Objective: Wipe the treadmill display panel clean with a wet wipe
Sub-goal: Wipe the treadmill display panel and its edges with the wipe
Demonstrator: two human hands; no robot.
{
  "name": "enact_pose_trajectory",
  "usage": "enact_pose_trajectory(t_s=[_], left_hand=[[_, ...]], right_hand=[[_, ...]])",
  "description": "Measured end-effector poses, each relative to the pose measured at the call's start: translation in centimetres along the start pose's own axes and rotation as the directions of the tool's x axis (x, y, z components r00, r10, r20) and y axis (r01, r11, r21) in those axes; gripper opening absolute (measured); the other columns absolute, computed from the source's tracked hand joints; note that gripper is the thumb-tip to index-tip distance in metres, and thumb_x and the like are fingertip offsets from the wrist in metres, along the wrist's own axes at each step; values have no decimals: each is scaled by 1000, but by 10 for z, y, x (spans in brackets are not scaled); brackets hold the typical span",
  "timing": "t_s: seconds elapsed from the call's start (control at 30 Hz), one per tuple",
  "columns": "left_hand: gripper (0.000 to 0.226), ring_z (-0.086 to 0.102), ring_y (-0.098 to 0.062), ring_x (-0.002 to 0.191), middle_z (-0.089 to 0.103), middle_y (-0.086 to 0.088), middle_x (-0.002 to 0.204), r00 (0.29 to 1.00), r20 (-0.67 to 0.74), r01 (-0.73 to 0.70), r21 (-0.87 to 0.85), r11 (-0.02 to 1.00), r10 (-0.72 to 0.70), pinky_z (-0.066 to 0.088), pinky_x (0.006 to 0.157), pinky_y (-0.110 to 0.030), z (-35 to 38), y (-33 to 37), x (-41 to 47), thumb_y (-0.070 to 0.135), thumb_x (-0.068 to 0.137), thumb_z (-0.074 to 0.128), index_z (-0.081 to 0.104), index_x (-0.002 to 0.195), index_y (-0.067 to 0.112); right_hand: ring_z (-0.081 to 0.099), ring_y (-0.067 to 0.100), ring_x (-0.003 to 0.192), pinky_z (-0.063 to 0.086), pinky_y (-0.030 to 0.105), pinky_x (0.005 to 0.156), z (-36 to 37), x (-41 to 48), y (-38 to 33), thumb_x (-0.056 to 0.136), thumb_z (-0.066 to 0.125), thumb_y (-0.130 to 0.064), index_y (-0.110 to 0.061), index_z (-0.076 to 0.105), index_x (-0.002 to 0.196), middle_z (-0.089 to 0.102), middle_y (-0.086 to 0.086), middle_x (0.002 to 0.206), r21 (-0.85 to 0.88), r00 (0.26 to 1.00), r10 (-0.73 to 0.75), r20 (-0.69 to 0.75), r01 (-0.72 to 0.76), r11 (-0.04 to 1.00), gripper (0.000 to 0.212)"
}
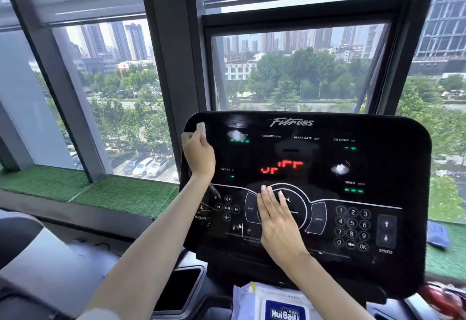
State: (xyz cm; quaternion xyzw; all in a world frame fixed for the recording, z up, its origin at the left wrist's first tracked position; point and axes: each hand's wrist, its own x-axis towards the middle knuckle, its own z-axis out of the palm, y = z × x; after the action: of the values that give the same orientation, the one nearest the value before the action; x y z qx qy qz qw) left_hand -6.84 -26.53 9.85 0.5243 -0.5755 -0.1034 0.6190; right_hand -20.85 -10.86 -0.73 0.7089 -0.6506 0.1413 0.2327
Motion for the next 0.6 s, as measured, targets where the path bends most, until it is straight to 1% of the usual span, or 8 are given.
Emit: enact_pose_trajectory(t_s=[0.03,0.1,0.17,0.2,0.3,0.33,0.47,0.6], left_hand=[[35,44,-16,73,39,-3,87,1000,-14,-8,17,1000,8,49,77,-29,5,10,-2,-6,93,40,62,116,9],[37,45,-19,75,39,-3,84,989,21,-146,47,988,145,51,76,-30,12,24,-18,-12,88,42,63,110,9],[42,46,-18,80,41,-3,85,947,104,-312,66,948,304,46,77,-22,12,22,-30,-11,88,46,61,120,11],[45,46,-18,81,42,-4,86,943,115,-322,75,944,312,44,77,-20,11,16,-28,-11,88,46,59,124,12],[49,45,-19,83,41,-6,90,997,-2,-72,100,992,72,42,74,-23,3,8,-12,-11,89,40,56,126,16],[48,44,-19,82,41,-6,90,998,-10,-55,121,991,56,43,72,-25,3,9,-12,-11,88,40,56,125,16],[49,43,-16,85,43,-4,89,956,123,-286,193,939,266,45,68,-26,-1,7,-17,-12,87,44,55,125,16],[50,49,-22,83,45,-6,92,995,21,-104,168,980,102,41,64,-26,-5,1,-4,-11,87,41,57,125,17]], right_hand=[[38,33,133,18,47,108,1,0,0,62,61,-2,10,43,131,40,26,141,-6,1000,2,-6,-2,1000,73],[38,34,133,18,47,109,1,-1,0,64,51,0,10,43,131,40,27,141,-10,1000,0,-26,0,1000,68],[39,34,132,17,47,109,0,-1,2,65,43,-1,10,43,130,41,27,140,-14,999,-2,-33,2,1000,66],[39,33,133,17,47,109,0,-1,2,65,46,-1,10,43,131,41,26,140,-15,1000,-7,-29,7,1000,67],[37,32,134,19,47,108,-1,-1,3,62,63,-2,9,43,132,40,25,142,1,1000,-11,1,11,1000,73],[37,32,134,19,47,108,-1,-1,3,61,64,-2,9,43,132,40,24,142,5,1000,-10,8,10,1000,74],[37,32,134,19,47,108,0,0,3,61,65,-1,9,43,132,40,25,142,5,1000,-5,14,5,1000,75],[38,33,133,19,47,108,1,0,2,60,64,0,10,43,131,41,25,141,4,1000,1,11,-1,1000,75]])
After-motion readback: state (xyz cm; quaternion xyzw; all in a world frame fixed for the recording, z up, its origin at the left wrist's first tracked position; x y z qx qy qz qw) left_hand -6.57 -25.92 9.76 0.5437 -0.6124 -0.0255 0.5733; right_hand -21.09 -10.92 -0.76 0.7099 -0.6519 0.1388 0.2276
